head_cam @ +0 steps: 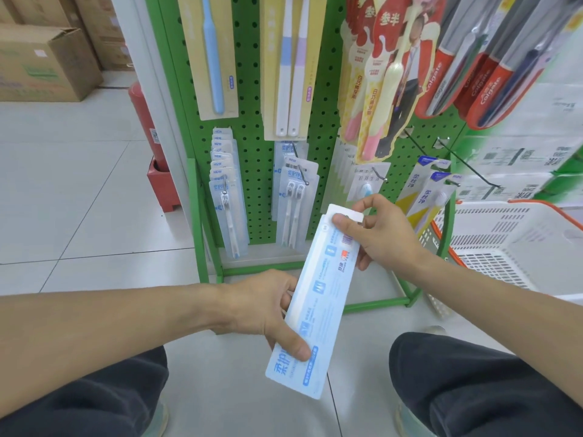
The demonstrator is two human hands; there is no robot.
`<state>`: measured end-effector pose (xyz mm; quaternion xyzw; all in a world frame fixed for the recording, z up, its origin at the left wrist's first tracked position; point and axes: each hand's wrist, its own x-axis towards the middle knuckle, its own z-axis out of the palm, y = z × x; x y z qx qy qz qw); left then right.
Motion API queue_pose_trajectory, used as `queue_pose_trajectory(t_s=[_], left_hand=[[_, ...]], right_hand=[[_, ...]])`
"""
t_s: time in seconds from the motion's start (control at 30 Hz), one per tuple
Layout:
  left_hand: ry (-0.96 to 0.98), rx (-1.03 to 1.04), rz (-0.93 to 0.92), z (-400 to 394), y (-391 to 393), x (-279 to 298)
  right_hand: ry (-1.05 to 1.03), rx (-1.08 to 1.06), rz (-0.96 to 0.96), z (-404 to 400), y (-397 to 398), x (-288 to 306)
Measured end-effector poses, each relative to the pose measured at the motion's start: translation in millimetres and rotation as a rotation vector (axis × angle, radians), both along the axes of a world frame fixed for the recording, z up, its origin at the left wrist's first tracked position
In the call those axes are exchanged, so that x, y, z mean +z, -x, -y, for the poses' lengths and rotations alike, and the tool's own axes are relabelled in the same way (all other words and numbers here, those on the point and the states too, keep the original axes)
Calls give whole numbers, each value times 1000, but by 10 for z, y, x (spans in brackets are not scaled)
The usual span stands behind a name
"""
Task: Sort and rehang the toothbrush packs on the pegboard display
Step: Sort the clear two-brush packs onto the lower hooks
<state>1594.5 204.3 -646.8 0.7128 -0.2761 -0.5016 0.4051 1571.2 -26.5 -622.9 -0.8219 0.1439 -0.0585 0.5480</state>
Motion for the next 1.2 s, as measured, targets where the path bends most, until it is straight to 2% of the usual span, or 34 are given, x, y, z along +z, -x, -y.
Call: queue_pose_trajectory(t_s=[0.17, 0.27, 0.5, 0.7, 0.87, 0.97, 1.03, 1.1, 1.2], left_hand=[[-75, 111, 123, 40, 70, 78], [-211, 184, 165, 50, 38, 110], [-343, 130, 165, 7, -58, 37], [-155, -32, 127, -122, -165, -41], [-230, -179, 416, -134, -121, -62], [-167, -161, 687, -78, -83, -130], [-141, -70, 766, -28, -94, -141], [-134, 72, 683, -2, -138, -129], [-81, 238, 488, 9, -232, -143]], right_hand=[[89, 97, -8, -40, 48, 34], [76, 167, -48, -107, 72, 19], [60, 292, -223, -152, 89, 35], [-2, 147, -289, -4, 37, 117], [-112, 78, -337, 36, 63, 160], [-213, 61, -299, -45, 89, 197], [-333, 74, -240, -101, 105, 254], [-441, 127, -174, -139, 116, 319], [-307, 181, -53, -160, 125, 360]])
